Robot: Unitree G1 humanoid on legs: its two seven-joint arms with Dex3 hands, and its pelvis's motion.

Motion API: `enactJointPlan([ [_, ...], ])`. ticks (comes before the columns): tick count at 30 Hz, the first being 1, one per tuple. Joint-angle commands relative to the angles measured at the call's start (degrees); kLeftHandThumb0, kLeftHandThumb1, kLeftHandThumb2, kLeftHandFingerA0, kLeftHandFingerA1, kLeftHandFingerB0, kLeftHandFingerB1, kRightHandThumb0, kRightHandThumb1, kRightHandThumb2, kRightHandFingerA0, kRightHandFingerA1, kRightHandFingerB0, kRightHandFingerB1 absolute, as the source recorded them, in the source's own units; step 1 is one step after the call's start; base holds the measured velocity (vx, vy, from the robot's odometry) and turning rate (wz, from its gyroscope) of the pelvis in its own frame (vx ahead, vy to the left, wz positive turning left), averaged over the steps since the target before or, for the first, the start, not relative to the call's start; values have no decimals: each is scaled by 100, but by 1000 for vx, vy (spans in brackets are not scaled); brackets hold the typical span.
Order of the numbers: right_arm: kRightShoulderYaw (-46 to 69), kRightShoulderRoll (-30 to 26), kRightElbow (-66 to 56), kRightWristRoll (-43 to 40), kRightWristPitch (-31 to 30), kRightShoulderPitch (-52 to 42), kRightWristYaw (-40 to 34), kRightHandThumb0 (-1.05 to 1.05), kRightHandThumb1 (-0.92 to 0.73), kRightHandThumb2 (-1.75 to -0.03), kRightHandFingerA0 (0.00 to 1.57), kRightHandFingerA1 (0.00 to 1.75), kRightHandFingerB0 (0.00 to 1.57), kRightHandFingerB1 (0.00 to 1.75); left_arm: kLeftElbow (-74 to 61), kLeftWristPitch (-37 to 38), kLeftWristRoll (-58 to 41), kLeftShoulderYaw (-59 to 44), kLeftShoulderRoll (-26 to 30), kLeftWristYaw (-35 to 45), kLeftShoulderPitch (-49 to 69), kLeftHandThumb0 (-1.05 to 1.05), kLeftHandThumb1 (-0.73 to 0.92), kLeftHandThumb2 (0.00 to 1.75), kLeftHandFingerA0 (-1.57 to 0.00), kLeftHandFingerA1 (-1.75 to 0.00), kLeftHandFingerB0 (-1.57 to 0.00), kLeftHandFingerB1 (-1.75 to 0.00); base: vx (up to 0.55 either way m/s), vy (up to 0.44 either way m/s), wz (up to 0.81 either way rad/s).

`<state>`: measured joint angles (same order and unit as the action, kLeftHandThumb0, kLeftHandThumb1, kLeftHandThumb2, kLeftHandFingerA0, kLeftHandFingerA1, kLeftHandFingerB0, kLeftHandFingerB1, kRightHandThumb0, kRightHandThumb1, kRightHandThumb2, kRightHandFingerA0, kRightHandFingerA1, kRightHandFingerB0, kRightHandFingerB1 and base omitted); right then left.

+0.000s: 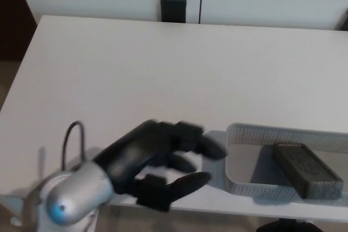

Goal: The robot walks towards a desk on which an eraser is kept on the left hand side and a container is kept on the right hand side. The robot picks up the eraser using its left hand and places it in the container.

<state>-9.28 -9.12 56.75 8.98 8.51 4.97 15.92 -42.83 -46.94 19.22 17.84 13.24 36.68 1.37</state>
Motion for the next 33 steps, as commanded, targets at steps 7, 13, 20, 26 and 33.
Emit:
enactJointPlan([
  [7,330,-205,85,-250,223,-273,-39,-37,-35,-83,53,90,36,73,2905,782,-8405,-5634,1082,5582,3937,-71,90,68,-93,-46,-73,-41,0,0,0],
  [13,291,-205,105,-190,194,-317,-121,-40,-26,-92,58,81,36,68,3982,3300,-5901,-4539,2124,5582,3933,-89,71,91,-88,-55,-70,-51,0,0,0],
  [20,265,-228,213,-134,310,-349,-160,-49,-35,-78,57,88,38,72,4250,4515,-1638,-2614,2193,2169,3480,-72,73,64,-50,-39,-47,-36,0,0,0],
  [26,249,-131,202,-121,321,-518,-268,-40,-28,-92,53,79,37,69,6040,4791,108,-752,1667,-474,2160,-79,72,63,-23,-37,-28,-30,0,0,0],
  [33,394,-118,257,-210,438,-514,-318,-38,-25,-93,46,77,35,69,7960,4139,966,43,1122,-2908,1079,-88,61,98,-5,-27,-16,-41,0,0,0],
])
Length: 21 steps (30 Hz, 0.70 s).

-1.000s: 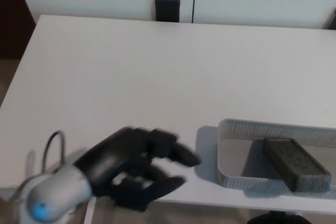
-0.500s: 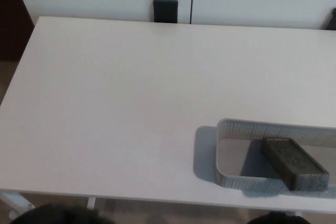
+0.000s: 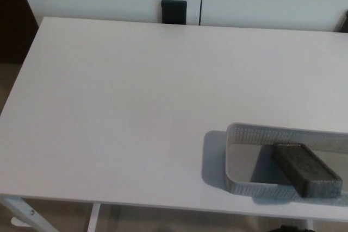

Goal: The robot walks towards a desk on which an eraser is kept on the left hand side and a container is kept on the right hand side. The robot picks up the eraser using its left hand and places it in the container.

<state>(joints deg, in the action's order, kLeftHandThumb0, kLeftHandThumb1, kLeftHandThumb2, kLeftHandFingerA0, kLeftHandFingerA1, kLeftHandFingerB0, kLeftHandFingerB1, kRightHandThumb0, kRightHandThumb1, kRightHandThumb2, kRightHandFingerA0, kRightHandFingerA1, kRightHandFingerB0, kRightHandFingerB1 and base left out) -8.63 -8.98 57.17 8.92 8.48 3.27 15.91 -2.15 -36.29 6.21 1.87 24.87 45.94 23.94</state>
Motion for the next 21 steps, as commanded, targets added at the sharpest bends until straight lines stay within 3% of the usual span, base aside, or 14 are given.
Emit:
enactJointPlan([
  [1,305,-158,202,-157,459,-325,-353,-38,-27,-94,45,77,35,69,3999,3108,2198,1545,-67,-4072,-1162,-86,60,99,-2,-23,-16,-37,0,0,0],
  [2,267,-199,139,-93,475,-317,-399,-35,-28,-94,44,76,34,68,4257,3204,2084,1408,-114,-4366,-1188,-81,75,63,-2,-26,-17,-26,0,0,0],
  [3,265,-211,138,-85,477,-307,-398,-38,-37,-80,39,86,32,72,4383,3263,2020,1359,-124,-4431,-1211,-84,61,99,-2,-23,-10,-32,0,0,0],
  [4,267,-235,152,-69,499,-269,-421,-36,-29,-94,41,74,32,67,4669,3337,1852,1222,-143,-4456,-1300,-82,78,64,-1,-27,-11,-24,0,0,0],
  [6,264,-246,144,-54,498,-272,-453,-37,-29,-94,39,73,30,66,4849,3387,1629,1058,-147,-4372,-1346,-82,79,64,-2,-28,-10,-24,0,0,0],
  [7,280,-238,148,-75,484,-276,-436,-37,-29,-94,37,72,29,66,4964,3447,1500,956,-132,-4298,-1388,-86,64,102,-1,-24,-13,-26,0,0,0],
  [8,285,-234,140,-91,478,-323,-405,-37,-29,-94,36,71,28,65,5050,3534,1357,843,-129,-4237,-1363,-83,79,65,-9,-30,-14,-24,0,0,0],
  [10,265,-244,109,-55,438,-342,-445,-36,-30,-94,34,70,25,64,4954,3611,1197,727,-93,-4078,-1316,-93,72,73,-9,-37,-14,-27,0,0,0],
  [11,275,-234,102,-55,421,-344,-482,-36,-30,-94,34,70,25,64,4945,3653,1175,723,-93,-4090,-1317,-90,79,65,-11,-35,-14,-26,0,0,0],
  [16,247,-210,159,-5,405,-295,-556,-37,-32,-94,31,68,22,62,4906,3913,1052,694,-83,-4088,-1280,-94,70,74,-9,-36,-13,-25,0,0,0],
  [17,290,-186,165,-60,405,-266,-541,-38,-31,-94,31,69,22,62,4869,3947,1042,700,-70,-4094,-1280,-89,79,65,-10,-33,-14,-26,0,0,0],
  [19,306,-176,134,-90,448,-275,-509,-39,-31,-96,31,70,21,63,4796,3949,1045,726,-39,-4081,-1242,-87,80,65,-8,-32,-14,-25,0,0,0],
  [20,310,-173,65,-89,447,-278,-542,-48,-33,-93,31,74,19,64,4882,4010,1044,741,-26,-4090,-1283,-89,64,102,-2,-39,-12,-31,0,0,0],
  [21,325,-172,37,-94,463,-279,-582,-48,-34,-94,30,74,18,64,4968,4080,1028,741,-19,-4082,-1313,-93,72,72,-9,-36,-14,-26,0,0,0],
])
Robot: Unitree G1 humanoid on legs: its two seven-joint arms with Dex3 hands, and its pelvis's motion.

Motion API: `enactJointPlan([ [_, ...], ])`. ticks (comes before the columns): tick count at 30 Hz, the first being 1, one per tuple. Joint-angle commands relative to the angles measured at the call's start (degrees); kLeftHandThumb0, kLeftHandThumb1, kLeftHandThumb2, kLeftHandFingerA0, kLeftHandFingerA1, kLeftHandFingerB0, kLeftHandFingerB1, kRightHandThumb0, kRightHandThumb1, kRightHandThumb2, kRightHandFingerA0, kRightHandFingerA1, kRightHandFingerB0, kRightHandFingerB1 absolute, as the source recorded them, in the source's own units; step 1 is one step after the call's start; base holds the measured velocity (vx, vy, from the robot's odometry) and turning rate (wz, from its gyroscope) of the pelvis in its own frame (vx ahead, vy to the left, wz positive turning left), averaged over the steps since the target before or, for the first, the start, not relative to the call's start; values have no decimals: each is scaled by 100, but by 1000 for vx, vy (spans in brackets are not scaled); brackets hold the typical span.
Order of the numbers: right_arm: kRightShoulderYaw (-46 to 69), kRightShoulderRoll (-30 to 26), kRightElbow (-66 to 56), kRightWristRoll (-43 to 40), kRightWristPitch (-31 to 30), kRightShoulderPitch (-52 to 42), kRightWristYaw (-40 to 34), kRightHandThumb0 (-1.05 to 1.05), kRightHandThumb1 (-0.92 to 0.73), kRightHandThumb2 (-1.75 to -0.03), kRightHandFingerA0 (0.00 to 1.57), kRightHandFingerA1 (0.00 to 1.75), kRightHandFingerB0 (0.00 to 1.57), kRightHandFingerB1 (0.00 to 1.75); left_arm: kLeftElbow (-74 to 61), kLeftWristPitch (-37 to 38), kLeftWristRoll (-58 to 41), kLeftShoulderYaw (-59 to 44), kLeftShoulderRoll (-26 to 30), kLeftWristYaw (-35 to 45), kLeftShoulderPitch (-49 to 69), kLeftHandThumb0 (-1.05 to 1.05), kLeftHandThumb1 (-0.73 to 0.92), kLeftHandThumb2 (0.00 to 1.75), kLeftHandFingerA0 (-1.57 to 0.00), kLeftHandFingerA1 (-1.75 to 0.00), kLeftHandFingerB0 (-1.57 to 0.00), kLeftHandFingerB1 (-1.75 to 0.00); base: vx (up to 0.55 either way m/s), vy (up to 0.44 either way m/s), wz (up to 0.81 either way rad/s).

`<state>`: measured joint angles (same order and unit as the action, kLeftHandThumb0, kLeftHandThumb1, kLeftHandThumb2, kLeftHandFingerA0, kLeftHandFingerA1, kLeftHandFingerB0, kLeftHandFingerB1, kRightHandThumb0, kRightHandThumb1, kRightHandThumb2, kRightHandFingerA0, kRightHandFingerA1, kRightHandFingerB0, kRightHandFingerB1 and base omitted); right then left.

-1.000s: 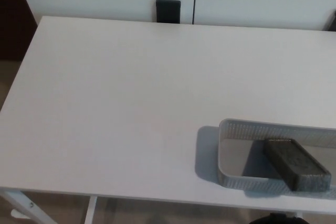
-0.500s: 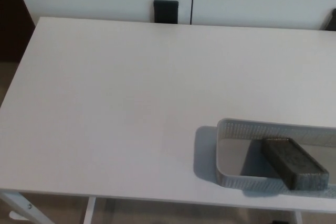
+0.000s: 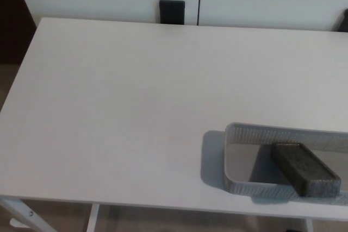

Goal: The robot walks towards a desk on which an eraser is kept on the left hand side and a container is kept on the right hand side. The robot picks up the eraser using its left hand and places it in the container.

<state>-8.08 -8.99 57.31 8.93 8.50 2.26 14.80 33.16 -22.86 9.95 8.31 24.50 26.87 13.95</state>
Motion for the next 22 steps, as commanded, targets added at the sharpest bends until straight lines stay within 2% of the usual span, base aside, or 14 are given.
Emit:
enactJointPlan([
  [1,289,-166,30,-111,471,-168,-485,-48,-34,-94,30,74,18,64,1487,2782,645,101,22,-2181,-330,-93,72,72,-9,-36,-14,-26,0,0,0],
  [4,899,250,-252,-444,1400,-510,-1742,-63,-58,-80,0,73,0,50,1709,2913,644,143,71,-2172,-392,-93,66,103,-5,-44,-12,-39,0,0,0],
  [5,1276,545,-758,-544,1864,-651,-2545,-60,-70,-85,0,43,0,17,1671,2937,624,128,88,-2161,-380,-91,72,71,-10,-35,-14,-26,0,0,0],
  [7,1531,761,-1339,-568,2031,-748,-2797,-55,-78,-84,0,13,0,7,1704,2976,608,124,110,-2174,-411,-85,78,64,-12,-34,-15,-26,0,0,0],
  [8,1881,1066,-2317,-713,2305,-898,-3095,-57,-92,-69,0,6,0,0,1667,2987,585,90,164,-2154,-428,-93,66,103,-9,-46,-8,-40,0,0,0],
  [10,2323,1292,-4140,-605,2196,-1115,-3346,-79,-80,-103,0,7,0,3,1744,3049,550,58,224,-2124,-569,-96,68,103,-10,-46,-6,-38,0,0,0],
  [11,2598,1309,-5121,-402,2046,-1123,-3501,-70,-92,-81,0,4,0,0,1793,3043,523,43,223,-2099,-658,-93,66,102,-10,-47,-8,-39,0,0,0],
  [12,2933,1152,-5723,-196,2237,-963,-3590,-69,-92,-90,0,0,0,0,1866,3034,491,24,204,-2087,-740,-40,35,99,-1,-52,0,-50,0,0,0],
  [14,3556,851,-6366,-510,2643,-677,-3427,-75,-82,-104,0,1,0,0,1916,3059,480,30,209,-2075,-791,-39,37,100,-1,-51,0,-49,0,0,0],
  [15,3691,763,-6432,-670,2625,-597,-3373,-90,-91,-109,0,1,0,0,1878,3066,474,26,228,-2059,-755,-92,66,101,-4,-44,-11,-38,0,0,0],
  [18,3926,622,-6627,-863,2366,-624,-3223,-86,-86,-106,0,2,0,0,1852,3106,450,13,265,-2039,-690,-86,74,67,-11,-34,-14,-26,-3,-1,2],
  [20,3993,584,-6500,-915,2446,-723,-3132,-58,-92,-83,0,1,0,0,1882,3129,452,23,279,-2033,-697,-92,66,101,-2,-41,-12,-34,0,0,0],
  [21,4011,571,-6422,-897,2421,-799,-3091,-60,-92,-85,0,0,0,0,1879,3110,420,6,263,-2006,-708,-82,77,63,-11,-31,-12,-26,0,0,0],
  [22,4011,571,-6422,-897,2421,-799,-3091,-60,-92,-85,0,0,0,0,1879,3110,420,6,263,-2006,-708,-82,77,63,-11,-31,-12,-26,0,0,0],
])
